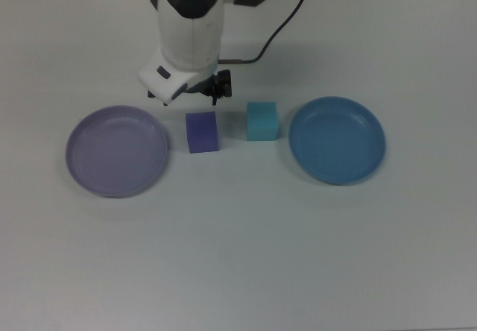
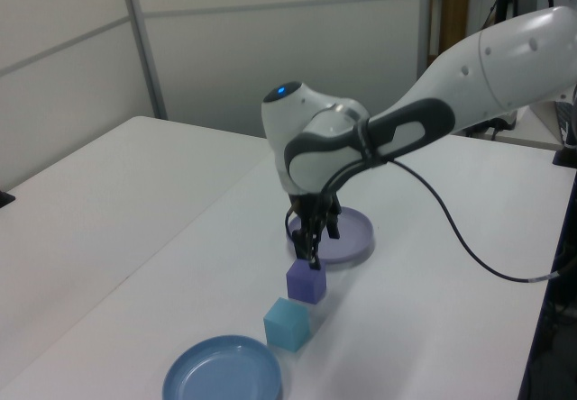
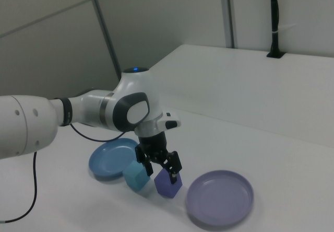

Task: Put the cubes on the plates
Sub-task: 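Close the gripper on the purple cube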

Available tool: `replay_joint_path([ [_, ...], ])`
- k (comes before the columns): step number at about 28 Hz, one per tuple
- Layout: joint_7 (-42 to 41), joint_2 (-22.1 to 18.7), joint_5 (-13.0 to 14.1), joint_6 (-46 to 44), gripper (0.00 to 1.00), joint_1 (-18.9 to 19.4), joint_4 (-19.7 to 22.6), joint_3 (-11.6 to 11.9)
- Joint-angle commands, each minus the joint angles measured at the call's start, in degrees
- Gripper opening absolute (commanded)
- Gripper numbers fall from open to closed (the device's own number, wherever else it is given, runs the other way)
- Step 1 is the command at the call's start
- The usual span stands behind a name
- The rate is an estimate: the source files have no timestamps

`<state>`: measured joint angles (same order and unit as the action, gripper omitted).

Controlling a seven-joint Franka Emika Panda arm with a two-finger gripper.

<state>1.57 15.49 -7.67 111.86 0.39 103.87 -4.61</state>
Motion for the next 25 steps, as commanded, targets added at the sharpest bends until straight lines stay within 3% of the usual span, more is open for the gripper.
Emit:
replay_joint_path([
  [1,5.80,2.96,-3.83,4.33,1.00,1.54,0.81,0.22],
  [12,8.28,5.43,-5.69,6.53,1.00,3.13,0.63,0.21],
  [13,8.28,5.52,-5.69,6.62,0.94,3.13,0.63,0.30],
  [15,8.28,5.60,-5.69,6.71,0.65,3.13,0.46,0.21],
  [16,8.19,5.52,-5.69,6.71,0.33,3.04,0.37,0.21],
  [18,8.28,5.52,-5.60,6.71,0.12,2.95,0.11,0.21],
  [20,8.28,5.52,-5.52,6.53,0.00,2.87,-0.59,0.30],
  [25,8.45,3.59,-4.46,5.92,0.00,2.25,-1.39,0.65],
])
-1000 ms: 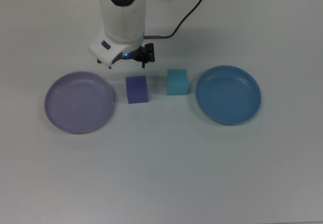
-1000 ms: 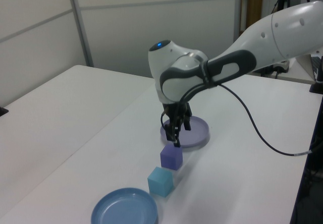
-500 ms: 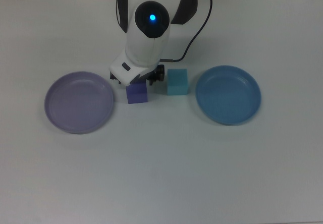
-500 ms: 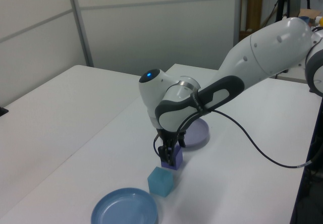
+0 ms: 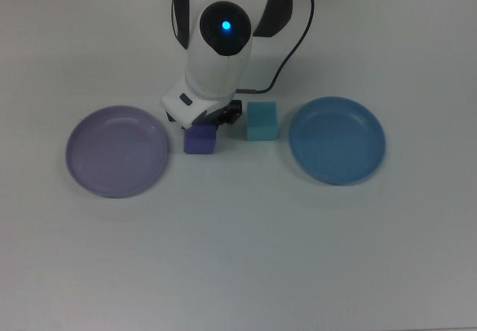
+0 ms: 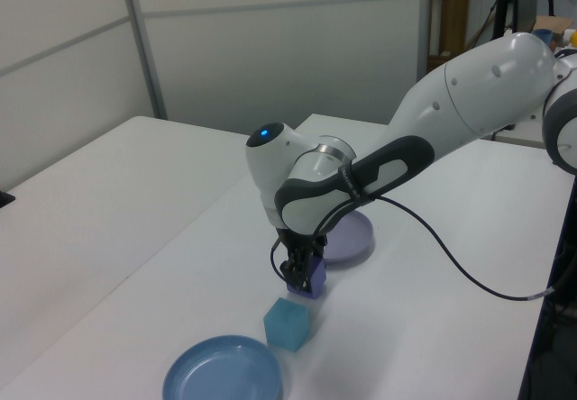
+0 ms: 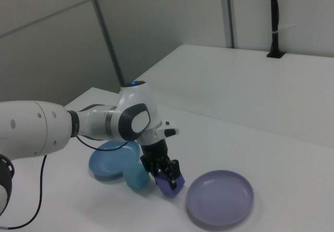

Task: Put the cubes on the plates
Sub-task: 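Carry the purple cube onto the lavender plate and release it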

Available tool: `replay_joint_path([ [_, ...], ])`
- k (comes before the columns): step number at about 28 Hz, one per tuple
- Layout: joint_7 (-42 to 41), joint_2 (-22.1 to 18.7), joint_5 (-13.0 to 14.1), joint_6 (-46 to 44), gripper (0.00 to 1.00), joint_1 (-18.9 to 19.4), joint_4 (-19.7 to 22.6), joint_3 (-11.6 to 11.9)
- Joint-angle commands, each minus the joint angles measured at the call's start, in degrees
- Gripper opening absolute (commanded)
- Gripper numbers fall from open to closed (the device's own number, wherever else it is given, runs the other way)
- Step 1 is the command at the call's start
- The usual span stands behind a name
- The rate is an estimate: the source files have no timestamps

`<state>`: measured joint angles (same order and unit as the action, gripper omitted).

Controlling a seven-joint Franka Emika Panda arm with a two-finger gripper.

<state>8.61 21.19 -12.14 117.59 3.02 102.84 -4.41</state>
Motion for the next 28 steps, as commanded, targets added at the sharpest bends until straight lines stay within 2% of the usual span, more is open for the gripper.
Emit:
replay_joint_path([
  [1,1.32,-2.81,0.19,0.10,0.00,-0.82,-0.36,0.54],
  [3,0.71,-4.49,1.24,0.10,0.00,-3.10,-0.36,0.54],
  [8,0.71,-4.23,1.77,0.36,0.00,-7.23,-2.73,0.54],
  [10,0.53,-3.35,1.68,0.98,0.00,-8.82,-2.91,0.54],
  [14,0.53,0.51,0.98,0.98,0.00,-10.93,-6.42,0.54],
  [17,0.45,2.88,0.54,1.41,0.19,-12.25,-7.30,0.63],
  [19,0.44,3.42,0.63,3.08,0.27,-12.51,-7.39,0.63],
  [20,0.44,3.42,0.63,3.96,0.36,-12.78,-7.39,0.63],
  [21,0.44,3.42,0.63,4.31,0.51,-13.13,-7.30,0.63],
  [22,0.44,3.25,0.71,4.41,1.00,-13.48,-7.39,0.63],
  [28,-2.10,2.11,1.59,4.32,1.00,-13.57,-7.39,0.54],
])
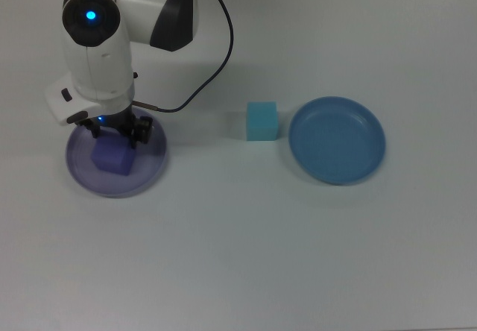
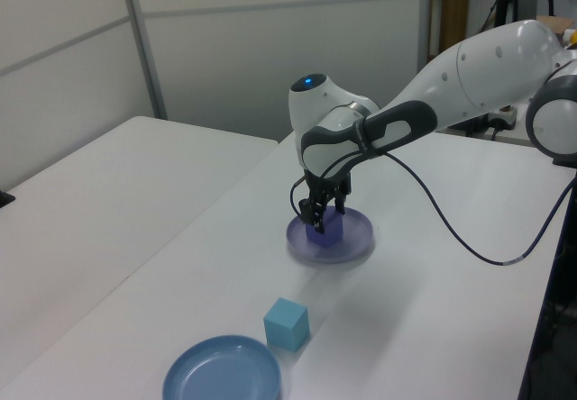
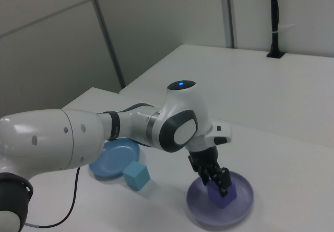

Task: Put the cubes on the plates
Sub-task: 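Carry the purple cube onto the lavender plate and release it, then move the gripper over the light-blue cube and lower it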

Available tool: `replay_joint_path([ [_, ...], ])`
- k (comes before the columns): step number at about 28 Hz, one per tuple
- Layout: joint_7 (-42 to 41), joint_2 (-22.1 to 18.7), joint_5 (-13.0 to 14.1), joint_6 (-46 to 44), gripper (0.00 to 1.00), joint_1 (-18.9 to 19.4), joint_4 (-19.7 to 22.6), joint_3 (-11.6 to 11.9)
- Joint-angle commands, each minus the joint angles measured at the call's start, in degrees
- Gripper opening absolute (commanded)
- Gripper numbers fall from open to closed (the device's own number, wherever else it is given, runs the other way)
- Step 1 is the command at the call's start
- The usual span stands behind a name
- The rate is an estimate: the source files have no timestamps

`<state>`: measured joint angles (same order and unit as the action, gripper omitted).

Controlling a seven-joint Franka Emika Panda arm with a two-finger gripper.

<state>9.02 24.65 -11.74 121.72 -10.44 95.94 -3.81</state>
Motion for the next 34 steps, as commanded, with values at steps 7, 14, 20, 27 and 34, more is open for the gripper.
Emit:
replay_joint_path([
  [7,-3.48,-4.34,3.74,-3.24,1.00,0.68,-0.41,-0.76],
  [14,-3.13,-5.58,8.67,-8.78,1.00,4.54,0.12,-3.74],
  [20,-1.21,-5.49,8.76,-9.83,1.00,11.48,0.12,-3.75],
  [27,-0.41,-5.40,8.41,-11.51,1.00,15.97,1.70,-3.75],
  [34,-0.32,-4.35,7.88,-10.89,1.00,18.53,2.67,-3.66],
])
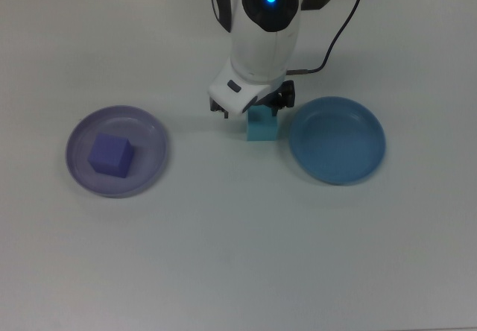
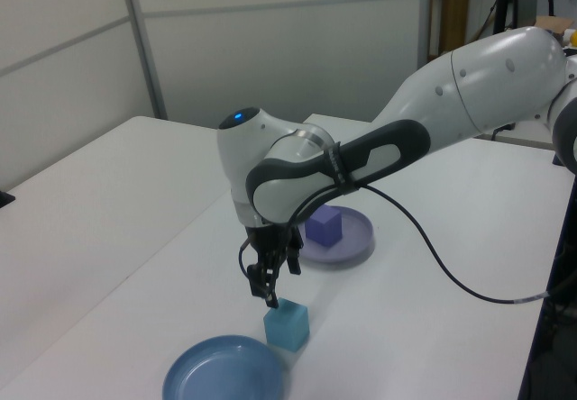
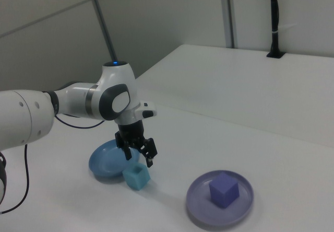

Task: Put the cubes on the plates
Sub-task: 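Move the gripper over the light-blue cube and lower it, then close the gripper on the light-blue cube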

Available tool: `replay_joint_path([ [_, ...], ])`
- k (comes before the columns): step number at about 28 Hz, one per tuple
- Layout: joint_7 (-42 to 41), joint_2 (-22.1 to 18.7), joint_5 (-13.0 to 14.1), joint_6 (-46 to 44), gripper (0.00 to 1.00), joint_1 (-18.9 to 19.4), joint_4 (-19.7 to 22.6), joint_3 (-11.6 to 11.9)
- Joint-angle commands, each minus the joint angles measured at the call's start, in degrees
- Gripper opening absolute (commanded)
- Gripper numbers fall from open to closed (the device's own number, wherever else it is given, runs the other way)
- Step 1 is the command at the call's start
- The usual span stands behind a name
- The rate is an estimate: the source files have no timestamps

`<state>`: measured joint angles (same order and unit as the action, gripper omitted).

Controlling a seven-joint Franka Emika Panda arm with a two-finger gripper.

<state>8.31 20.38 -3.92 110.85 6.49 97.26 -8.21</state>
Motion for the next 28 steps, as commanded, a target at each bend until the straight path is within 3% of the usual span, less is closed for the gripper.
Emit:
replay_joint_path([
  [1,0.39,0.09,-0.03,-0.02,1.00,1.77,1.35,0.74],
  [9,1.27,0.88,-1.61,0.60,1.00,3.70,2.23,0.74],
  [14,3.99,2.90,-5.12,2.70,1.00,4.15,2.58,0.66],
  [15,4.69,3.17,-5.56,3.06,0.96,4.15,2.58,0.74],
  [16,5.39,3.35,-6.00,3.23,0.85,4.15,2.58,0.74],
  [18,7.32,3.52,-6.27,3.41,0.61,4.15,2.58,0.74],
  [19,8.47,3.52,-6.27,3.50,0.40,4.06,2.58,0.74],
  [23,8.57,3.26,-6.27,3.24,0.00,3.88,2.41,0.83],
  [28,8.30,1.42,-6.27,2.27,0.00,3.27,1.44,1.36],
])
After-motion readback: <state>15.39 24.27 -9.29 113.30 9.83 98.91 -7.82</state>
